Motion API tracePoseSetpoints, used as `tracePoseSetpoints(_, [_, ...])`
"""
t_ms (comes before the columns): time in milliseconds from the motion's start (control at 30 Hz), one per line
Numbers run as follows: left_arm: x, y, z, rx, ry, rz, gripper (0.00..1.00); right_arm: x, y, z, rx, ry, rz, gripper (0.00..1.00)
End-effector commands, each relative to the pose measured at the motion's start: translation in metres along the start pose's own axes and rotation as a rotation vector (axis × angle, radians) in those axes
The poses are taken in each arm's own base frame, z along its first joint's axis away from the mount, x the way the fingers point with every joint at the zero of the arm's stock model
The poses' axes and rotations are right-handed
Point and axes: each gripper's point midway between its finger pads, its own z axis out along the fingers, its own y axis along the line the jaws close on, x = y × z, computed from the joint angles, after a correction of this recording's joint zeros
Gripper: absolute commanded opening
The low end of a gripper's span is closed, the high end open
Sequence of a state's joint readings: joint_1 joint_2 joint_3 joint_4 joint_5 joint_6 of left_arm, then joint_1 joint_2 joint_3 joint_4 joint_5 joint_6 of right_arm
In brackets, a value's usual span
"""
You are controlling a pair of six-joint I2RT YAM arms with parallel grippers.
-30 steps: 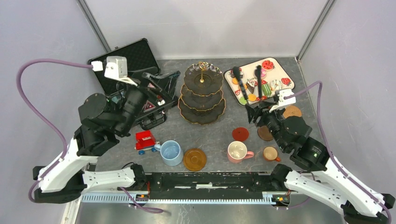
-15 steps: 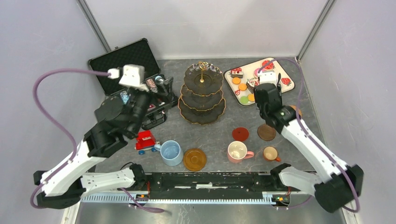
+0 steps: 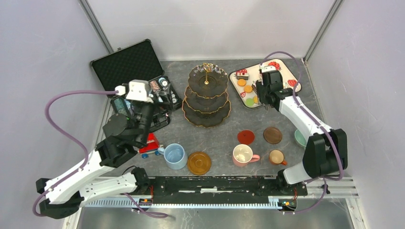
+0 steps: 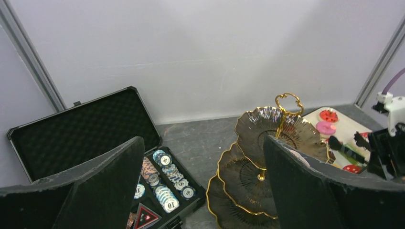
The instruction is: Serve the afternoon tea
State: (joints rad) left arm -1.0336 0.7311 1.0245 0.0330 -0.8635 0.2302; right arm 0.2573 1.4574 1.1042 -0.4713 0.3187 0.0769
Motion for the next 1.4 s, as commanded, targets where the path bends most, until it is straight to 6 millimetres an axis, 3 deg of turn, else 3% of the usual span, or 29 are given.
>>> tracePoseSetpoints(0, [-0.006, 0.001, 0.004, -0.019, -0.025, 0.014, 1.0, -0.045, -0.011, 0.004, -0.016, -0.092, 0.049, 0.55])
tracePoseSetpoints(467, [0.0, -0.002, 0.004, -0.013, -0.024, 0.009, 1.0, -0.08, -0.033, 0.057, -0.05, -0.059, 0.141, 0.54])
tracePoseSetpoints(1367, [0.003, -0.004, 0.004, -0.009, -0.023, -0.003, 1.0, -0.076, -0.04, 0.122, -0.021, 0.0, 0.216, 0.51])
